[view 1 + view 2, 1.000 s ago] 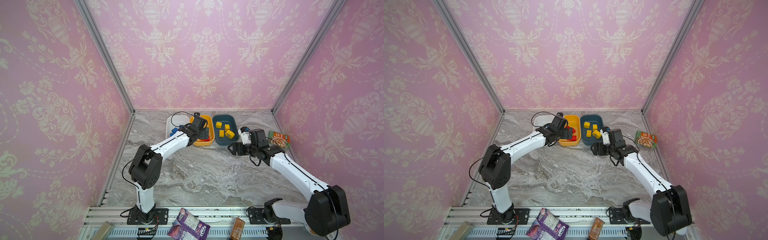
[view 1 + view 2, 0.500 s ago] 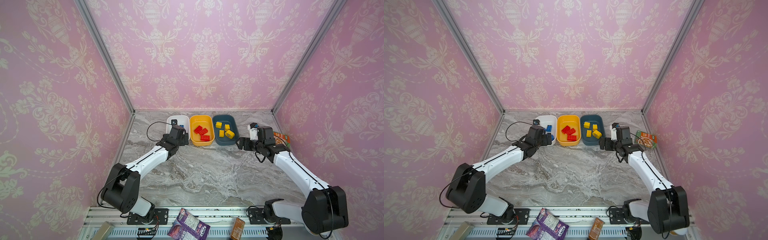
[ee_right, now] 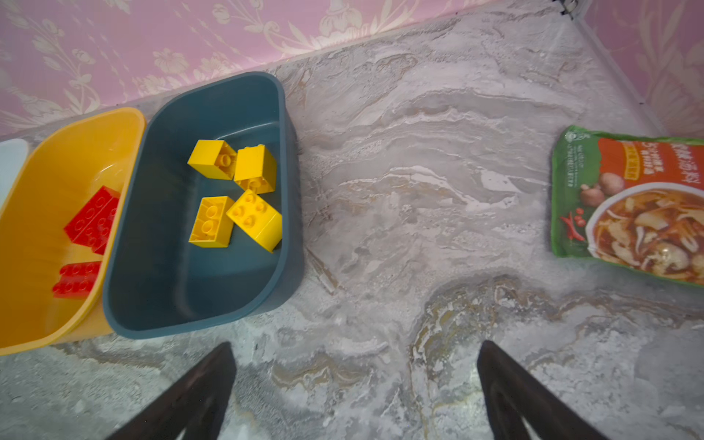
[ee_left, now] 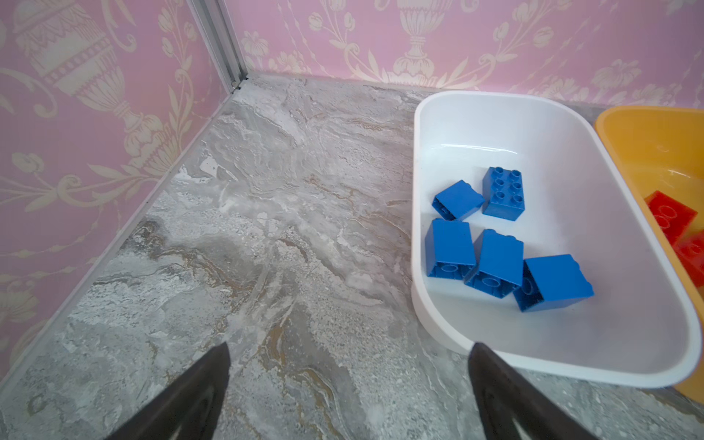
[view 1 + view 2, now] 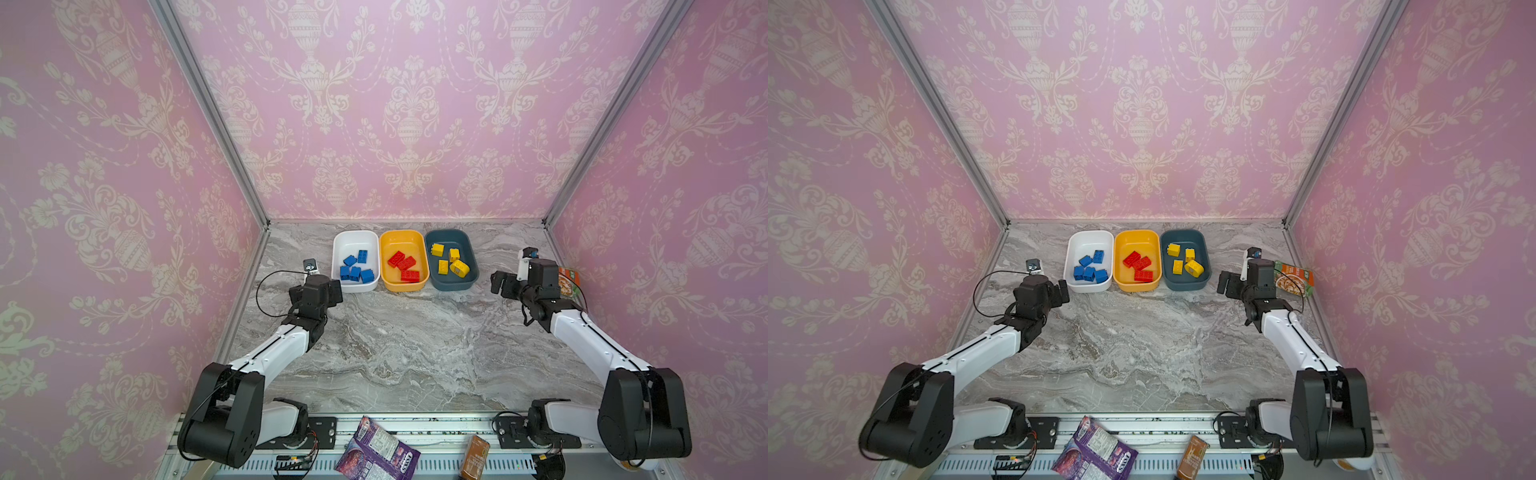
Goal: Sort the legos into containers by color
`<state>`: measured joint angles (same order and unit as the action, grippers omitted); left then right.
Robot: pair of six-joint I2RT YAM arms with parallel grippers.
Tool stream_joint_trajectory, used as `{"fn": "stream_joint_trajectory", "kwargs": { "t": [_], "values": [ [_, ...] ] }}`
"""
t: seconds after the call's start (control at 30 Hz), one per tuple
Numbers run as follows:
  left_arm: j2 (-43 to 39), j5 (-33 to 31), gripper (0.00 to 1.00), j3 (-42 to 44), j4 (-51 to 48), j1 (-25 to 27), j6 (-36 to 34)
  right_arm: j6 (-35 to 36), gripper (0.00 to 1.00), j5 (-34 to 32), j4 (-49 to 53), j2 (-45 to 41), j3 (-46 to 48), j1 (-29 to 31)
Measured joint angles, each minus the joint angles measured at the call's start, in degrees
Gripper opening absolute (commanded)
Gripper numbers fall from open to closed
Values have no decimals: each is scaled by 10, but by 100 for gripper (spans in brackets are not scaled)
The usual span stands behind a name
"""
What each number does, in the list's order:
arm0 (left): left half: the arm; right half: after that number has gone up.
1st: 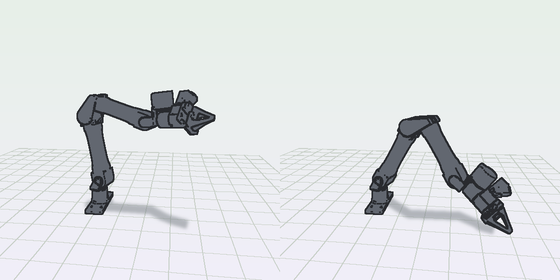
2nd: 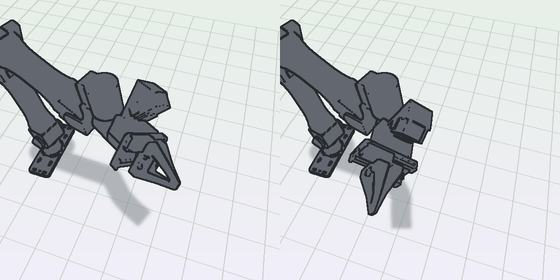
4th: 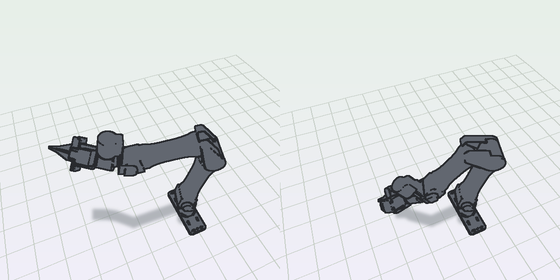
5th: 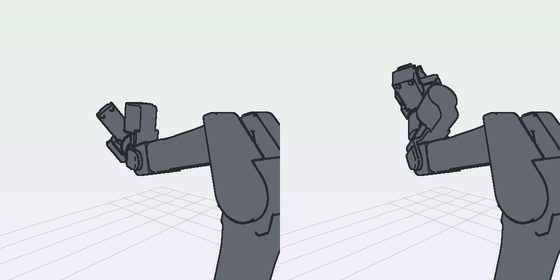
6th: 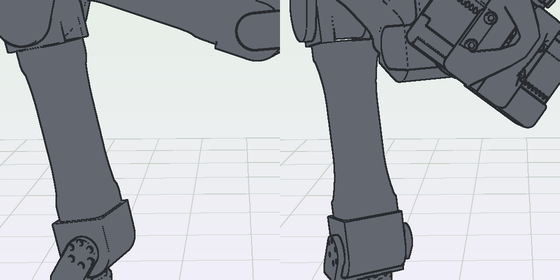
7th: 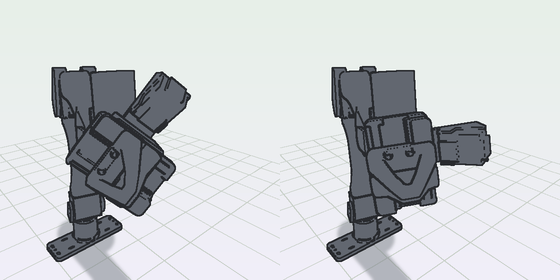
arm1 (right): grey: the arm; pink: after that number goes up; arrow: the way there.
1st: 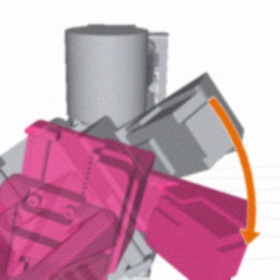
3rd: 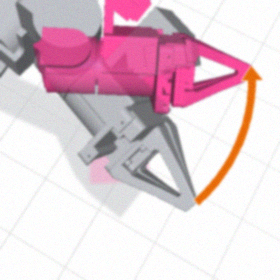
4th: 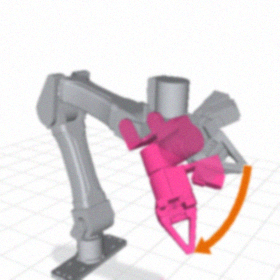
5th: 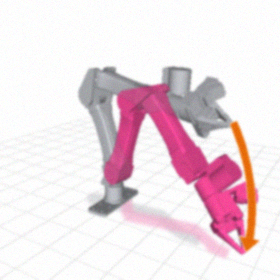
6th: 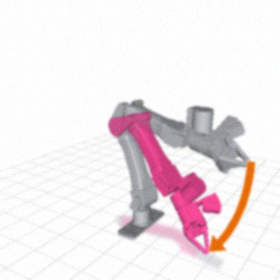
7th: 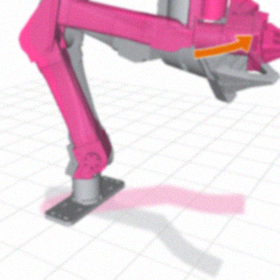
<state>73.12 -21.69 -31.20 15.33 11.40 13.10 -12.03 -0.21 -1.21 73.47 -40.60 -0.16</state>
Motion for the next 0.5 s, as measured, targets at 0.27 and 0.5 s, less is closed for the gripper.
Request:
{"fn": "stream_joint_trajectory", "kwargs": {
  "t": [0.27,0.5],
  "values": [
    [31,0,99,47,156,-53,-38,42,100,-16,-192,56,105,-5],
    [43,6,99,66,228,-72,-66,70,100,3,-338,78,155,-5]
  ]
}}
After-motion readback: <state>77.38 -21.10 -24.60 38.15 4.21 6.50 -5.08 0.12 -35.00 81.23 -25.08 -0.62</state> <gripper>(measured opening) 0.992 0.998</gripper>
